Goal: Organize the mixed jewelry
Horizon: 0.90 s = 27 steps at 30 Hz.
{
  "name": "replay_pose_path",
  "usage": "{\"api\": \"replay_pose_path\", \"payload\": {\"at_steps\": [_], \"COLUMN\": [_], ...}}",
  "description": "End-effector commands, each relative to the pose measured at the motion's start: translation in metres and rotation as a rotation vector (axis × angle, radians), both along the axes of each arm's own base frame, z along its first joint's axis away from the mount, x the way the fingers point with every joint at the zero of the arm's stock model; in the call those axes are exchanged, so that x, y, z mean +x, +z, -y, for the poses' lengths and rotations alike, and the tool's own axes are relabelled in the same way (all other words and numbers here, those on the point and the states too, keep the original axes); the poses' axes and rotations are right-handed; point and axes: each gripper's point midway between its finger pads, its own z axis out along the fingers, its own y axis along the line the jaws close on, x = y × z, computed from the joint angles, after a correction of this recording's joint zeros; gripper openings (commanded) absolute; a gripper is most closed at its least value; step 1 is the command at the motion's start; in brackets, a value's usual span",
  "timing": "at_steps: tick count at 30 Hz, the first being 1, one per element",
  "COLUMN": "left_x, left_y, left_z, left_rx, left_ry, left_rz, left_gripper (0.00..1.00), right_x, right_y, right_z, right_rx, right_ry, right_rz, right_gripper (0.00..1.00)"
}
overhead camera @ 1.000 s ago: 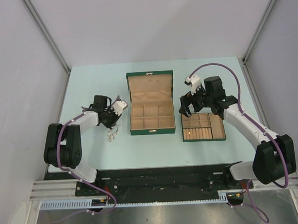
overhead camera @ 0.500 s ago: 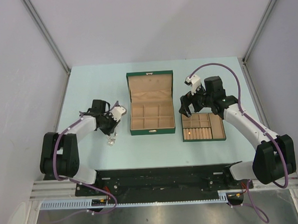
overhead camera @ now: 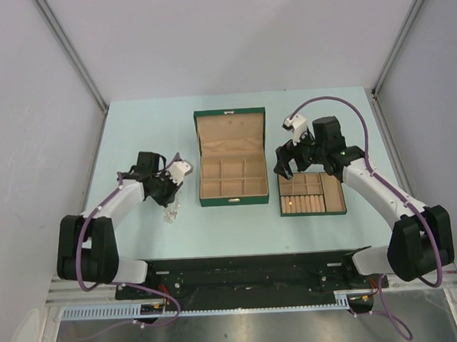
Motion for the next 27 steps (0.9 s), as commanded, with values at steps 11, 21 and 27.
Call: {"api": "replay_pose_path", "payload": {"at_steps": [11,21,27], "left_x": [0.02,0.02,0.018], "left_y": [-0.006,-0.011,-0.016], "left_z": [-0.006,-0.012,-0.018], "left_rx": [0.04,0.053,0.059], "left_ry": [0.022,0.034,0.039], "left_rz": [0.019,0.022,0.003], "left_gripper": [0.37,0.38,0.38], "right_x": [0.007,0.006,0.007], "right_y": [0.018,0.018,0.019], "right_z": [-0.004,-0.004,-0.003], "right_rx": [0.016,0.016,0.018], "right_ry": [0.014,0.016,0.012], "right_rz": [0.047,0.046,0.047], "right_gripper": [1.0,1.0,1.0]}}
